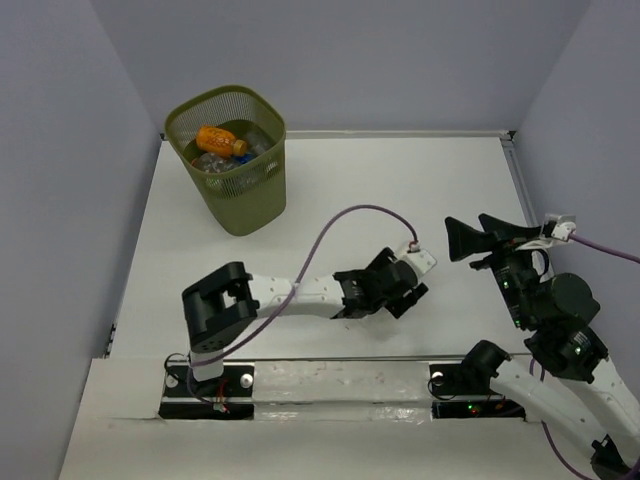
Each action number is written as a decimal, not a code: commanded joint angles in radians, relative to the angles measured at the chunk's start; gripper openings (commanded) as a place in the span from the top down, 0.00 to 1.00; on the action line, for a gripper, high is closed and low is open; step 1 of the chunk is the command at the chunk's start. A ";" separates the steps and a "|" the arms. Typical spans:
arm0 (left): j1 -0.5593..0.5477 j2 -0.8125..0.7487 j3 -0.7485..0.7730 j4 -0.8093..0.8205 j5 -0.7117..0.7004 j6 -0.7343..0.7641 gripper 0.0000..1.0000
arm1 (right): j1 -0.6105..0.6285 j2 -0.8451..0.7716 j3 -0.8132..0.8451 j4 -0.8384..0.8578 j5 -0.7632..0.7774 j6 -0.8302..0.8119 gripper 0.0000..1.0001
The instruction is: Put the plastic bottles in the bin
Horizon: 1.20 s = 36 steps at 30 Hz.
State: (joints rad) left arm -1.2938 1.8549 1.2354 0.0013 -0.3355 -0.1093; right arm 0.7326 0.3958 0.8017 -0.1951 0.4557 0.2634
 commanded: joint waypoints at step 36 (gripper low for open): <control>1.056 -0.204 0.581 -0.145 -0.048 -0.079 0.25 | 0.001 0.133 -0.094 0.120 -0.281 0.077 0.10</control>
State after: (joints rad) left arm -0.2398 1.7214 1.8061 -0.1867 -0.3229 -0.2070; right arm 0.7326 0.5133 0.7147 -0.1474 0.1982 0.3367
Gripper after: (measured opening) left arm 0.880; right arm 0.898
